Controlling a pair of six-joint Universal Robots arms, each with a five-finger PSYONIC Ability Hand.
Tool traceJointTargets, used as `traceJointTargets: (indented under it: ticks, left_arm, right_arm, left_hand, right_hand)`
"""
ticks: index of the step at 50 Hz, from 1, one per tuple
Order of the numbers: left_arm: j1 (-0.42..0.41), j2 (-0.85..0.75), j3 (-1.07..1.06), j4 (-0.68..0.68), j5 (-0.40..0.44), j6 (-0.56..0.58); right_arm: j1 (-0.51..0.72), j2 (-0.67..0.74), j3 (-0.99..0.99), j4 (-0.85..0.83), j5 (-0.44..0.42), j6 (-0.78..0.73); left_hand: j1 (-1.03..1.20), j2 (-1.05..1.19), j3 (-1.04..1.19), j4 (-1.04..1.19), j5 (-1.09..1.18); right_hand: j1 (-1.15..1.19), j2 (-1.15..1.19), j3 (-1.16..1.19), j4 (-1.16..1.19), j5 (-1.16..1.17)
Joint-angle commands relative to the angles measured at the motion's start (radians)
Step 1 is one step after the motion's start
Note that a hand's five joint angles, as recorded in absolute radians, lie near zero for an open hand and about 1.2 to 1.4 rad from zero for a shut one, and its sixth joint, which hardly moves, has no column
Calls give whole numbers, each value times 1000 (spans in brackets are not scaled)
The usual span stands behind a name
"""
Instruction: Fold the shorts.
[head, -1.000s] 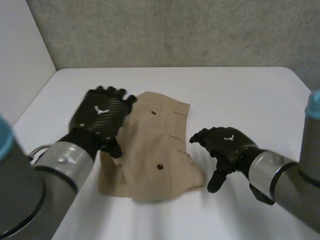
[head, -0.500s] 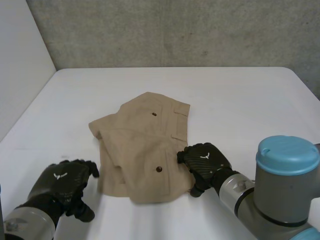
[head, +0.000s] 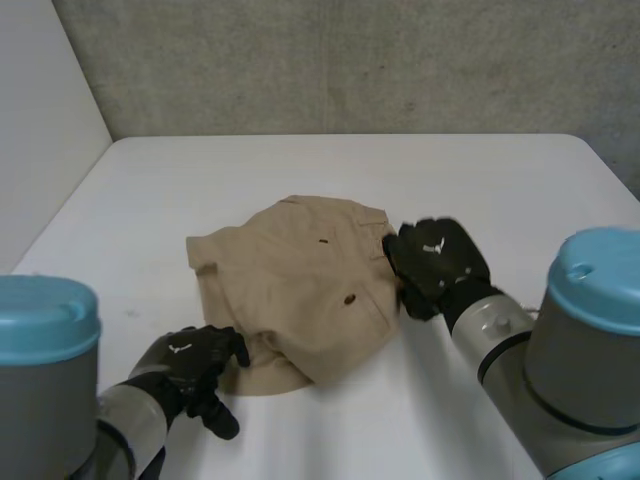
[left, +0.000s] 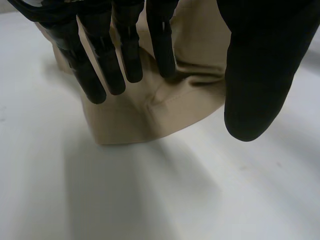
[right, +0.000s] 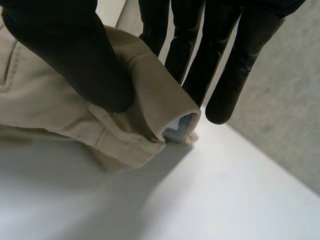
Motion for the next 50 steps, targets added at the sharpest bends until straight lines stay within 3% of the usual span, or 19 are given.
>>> traceJointTargets:
  ticks: [1,18,41,48,50]
  left_arm:
    - [-4,-131,67,11,-10,-102]
    - [-41,-234,194,16,-10,-273]
    - [-128,-421,426,71,-5,-558]
    - [-147,-529,522,140,-17,-636]
    - [-147,-561,550,182,-60,-644]
  right_arm:
    - [26,-119,-135,132,-11,27]
    - [187,-138,-319,218,1,56]
    - [221,-153,-364,235,12,116]
    - [212,-158,-359,237,12,130]
    - [207,-164,-353,237,14,133]
  left_hand:
    - [-111,-109,-112,-109,-101]
    - [-287,-285,-288,-285,-278]
    - [-243,-241,-244,-241,-234]
    - [76,78,75,79,86]
    - [553,555,552,556,563]
  right_hand:
    - [432,227,230,210,253]
    - [432,227,230,210,253]
    - [432,227,230,210,253]
    - [432,227,230,210,253]
    - [432,227,230,210,253]
